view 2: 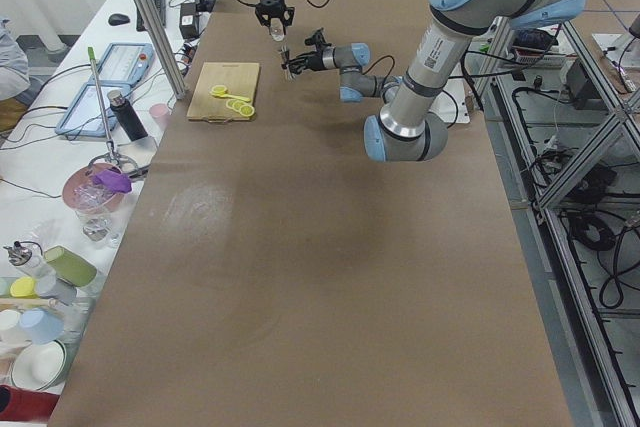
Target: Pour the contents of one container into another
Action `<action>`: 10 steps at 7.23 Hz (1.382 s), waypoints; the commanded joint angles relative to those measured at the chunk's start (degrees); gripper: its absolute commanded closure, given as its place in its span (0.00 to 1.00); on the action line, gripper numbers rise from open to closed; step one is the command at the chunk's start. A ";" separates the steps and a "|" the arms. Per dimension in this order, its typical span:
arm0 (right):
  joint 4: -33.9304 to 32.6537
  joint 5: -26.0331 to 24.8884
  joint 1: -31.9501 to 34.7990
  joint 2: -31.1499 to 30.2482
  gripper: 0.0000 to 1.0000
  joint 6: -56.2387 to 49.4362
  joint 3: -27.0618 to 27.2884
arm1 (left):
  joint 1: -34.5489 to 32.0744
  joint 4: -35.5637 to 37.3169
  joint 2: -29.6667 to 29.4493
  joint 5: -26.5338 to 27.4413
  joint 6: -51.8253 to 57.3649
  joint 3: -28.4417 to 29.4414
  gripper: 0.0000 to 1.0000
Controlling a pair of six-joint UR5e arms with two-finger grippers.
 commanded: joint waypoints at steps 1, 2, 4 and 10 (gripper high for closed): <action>-3.22 -0.30 -0.19 2.35 1.00 -2.93 -2.25 | 0.00 0.00 0.00 0.00 0.00 -0.16 1.00; -4.28 -1.00 -0.80 2.44 1.00 -3.38 -2.26 | 0.00 0.00 0.09 0.00 0.00 -0.16 1.00; -6.66 -2.49 -1.94 3.14 1.00 -4.17 -2.17 | 0.00 -0.09 0.09 0.00 0.00 -0.16 1.00; -10.70 -4.61 -2.30 5.95 1.00 -4.62 -4.88 | 0.00 -0.44 0.09 0.09 0.00 -0.07 1.00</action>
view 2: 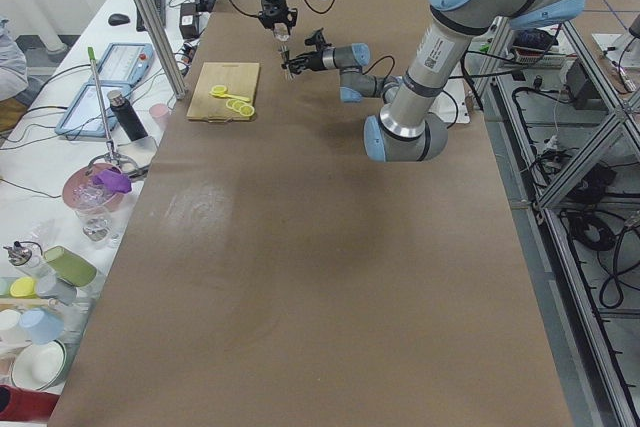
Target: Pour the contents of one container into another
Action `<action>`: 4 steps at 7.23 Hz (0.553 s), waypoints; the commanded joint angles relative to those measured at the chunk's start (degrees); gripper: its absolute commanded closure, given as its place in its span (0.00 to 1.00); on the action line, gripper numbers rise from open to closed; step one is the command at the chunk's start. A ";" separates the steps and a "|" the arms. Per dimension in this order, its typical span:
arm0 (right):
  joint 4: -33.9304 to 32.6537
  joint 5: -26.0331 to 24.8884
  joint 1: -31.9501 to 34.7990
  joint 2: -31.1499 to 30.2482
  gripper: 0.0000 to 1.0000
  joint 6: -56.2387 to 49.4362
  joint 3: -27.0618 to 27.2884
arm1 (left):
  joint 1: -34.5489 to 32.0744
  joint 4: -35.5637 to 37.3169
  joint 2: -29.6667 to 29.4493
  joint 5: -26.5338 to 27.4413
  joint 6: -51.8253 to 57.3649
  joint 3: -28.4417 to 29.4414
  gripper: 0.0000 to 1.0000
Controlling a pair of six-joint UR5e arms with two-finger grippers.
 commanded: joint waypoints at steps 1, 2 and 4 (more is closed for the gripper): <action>-1.41 -1.43 -0.21 2.35 1.00 -1.50 -3.21 | 0.00 -0.02 0.00 0.07 0.00 -0.04 1.00; -1.50 -2.14 -0.48 4.11 1.00 -1.78 -5.66 | 0.00 -0.02 0.00 0.07 0.00 -0.04 1.00; -2.20 -2.67 -0.83 5.88 1.00 -2.92 -8.06 | 0.00 -0.02 0.00 0.07 0.00 -0.04 1.00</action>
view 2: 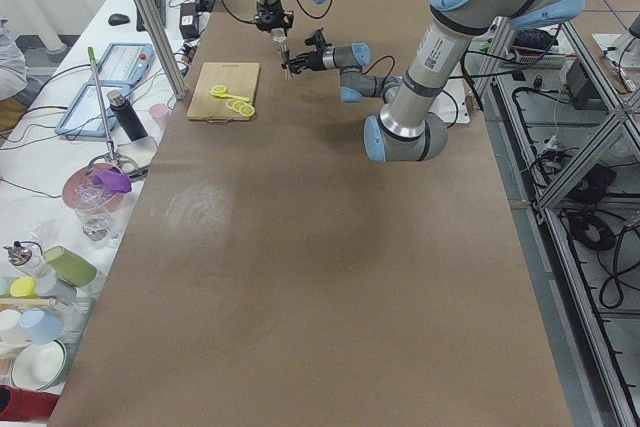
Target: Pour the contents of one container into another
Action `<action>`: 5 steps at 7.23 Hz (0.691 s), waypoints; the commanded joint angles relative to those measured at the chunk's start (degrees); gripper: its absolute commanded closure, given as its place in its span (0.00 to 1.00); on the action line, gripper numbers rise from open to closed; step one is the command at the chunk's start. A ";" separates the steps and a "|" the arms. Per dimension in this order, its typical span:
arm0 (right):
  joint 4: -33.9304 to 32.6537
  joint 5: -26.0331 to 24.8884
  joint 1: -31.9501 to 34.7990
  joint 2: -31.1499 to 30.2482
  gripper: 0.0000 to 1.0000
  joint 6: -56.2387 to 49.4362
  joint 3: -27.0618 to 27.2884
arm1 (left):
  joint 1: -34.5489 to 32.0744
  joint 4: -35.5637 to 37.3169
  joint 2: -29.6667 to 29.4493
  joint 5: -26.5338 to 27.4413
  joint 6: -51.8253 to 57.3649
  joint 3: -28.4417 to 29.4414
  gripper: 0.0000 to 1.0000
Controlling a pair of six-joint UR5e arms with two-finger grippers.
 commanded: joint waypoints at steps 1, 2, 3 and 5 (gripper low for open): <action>-0.85 -0.56 -0.33 0.85 1.00 -0.86 -1.31 | 0.00 0.00 0.00 0.09 0.00 0.00 1.00; -1.21 -1.26 -0.50 0.85 1.00 -2.16 -1.40 | 0.00 0.00 0.00 0.09 0.00 -0.09 1.00; -1.47 -1.26 -0.50 0.85 1.00 -2.26 -1.22 | 0.00 0.00 0.00 0.09 0.00 -0.09 1.00; -1.21 -0.92 -0.42 0.67 1.00 -2.35 -0.96 | -0.09 0.00 0.00 0.18 0.00 -0.09 1.00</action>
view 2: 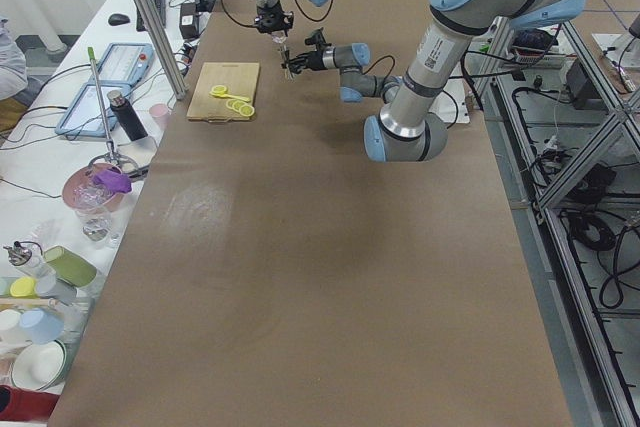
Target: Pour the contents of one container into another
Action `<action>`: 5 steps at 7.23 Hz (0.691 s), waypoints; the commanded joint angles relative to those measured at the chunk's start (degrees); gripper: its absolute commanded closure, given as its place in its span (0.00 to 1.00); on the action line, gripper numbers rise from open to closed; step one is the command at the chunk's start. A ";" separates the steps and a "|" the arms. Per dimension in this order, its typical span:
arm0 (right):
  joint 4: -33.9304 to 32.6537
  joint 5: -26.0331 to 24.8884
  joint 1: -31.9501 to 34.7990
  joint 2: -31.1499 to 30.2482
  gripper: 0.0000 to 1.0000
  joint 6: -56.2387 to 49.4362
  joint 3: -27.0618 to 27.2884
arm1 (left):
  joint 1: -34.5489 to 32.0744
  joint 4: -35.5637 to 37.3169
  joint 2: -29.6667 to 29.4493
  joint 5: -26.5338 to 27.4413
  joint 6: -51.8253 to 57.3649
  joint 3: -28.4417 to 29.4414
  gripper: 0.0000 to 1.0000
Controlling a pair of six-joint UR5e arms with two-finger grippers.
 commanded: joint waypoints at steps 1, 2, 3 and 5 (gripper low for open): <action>1.02 1.28 0.14 -0.40 1.00 -0.40 0.99 | -0.07 0.00 0.00 0.03 0.05 0.00 1.00; 3.81 3.12 0.23 -0.92 1.00 -0.31 1.70 | 0.02 0.00 0.00 0.12 -0.04 -0.09 1.00; 5.32 4.36 0.40 -2.06 1.00 -0.31 3.27 | 0.02 0.00 0.00 0.12 0.05 -0.09 1.00; 7.09 7.08 2.32 -3.73 1.00 -0.40 4.95 | 0.02 0.00 0.00 0.21 0.05 -0.09 1.00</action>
